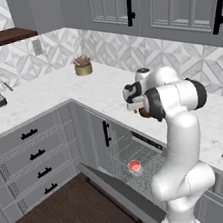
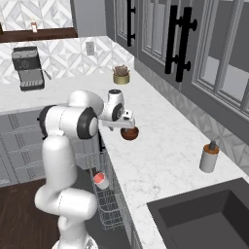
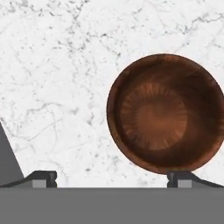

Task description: Pick up the cup and bowl from the counter, place them in the dishwasher, and close the dishwasher door.

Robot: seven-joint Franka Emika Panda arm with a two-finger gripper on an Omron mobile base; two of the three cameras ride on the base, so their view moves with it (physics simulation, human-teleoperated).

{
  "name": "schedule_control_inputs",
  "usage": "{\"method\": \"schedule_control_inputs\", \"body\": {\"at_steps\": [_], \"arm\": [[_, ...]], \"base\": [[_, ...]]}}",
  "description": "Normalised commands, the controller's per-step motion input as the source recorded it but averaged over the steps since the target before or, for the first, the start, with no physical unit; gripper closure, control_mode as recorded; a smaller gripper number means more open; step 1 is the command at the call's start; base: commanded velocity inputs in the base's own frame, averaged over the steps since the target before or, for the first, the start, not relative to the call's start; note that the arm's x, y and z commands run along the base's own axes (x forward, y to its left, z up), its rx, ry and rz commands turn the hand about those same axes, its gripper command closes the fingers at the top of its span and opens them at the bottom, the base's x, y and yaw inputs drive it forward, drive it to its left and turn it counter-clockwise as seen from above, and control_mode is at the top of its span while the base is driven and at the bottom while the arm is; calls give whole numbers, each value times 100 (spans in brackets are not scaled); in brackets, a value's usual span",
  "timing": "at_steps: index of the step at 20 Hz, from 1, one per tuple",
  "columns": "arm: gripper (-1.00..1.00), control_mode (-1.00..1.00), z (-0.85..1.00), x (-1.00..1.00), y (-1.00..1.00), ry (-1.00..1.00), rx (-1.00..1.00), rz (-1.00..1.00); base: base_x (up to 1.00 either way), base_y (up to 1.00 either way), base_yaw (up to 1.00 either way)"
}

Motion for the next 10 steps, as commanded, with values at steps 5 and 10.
{"method": "schedule_control_inputs", "body": {"at_steps": [5, 10], "arm": [[-100, -100, -22, 34, -1, 0, 0, 8], [-100, -100, -22, 30, -14, 0, 0, 13]], "base": [[0, 0, 0], [0, 0, 0]]}}
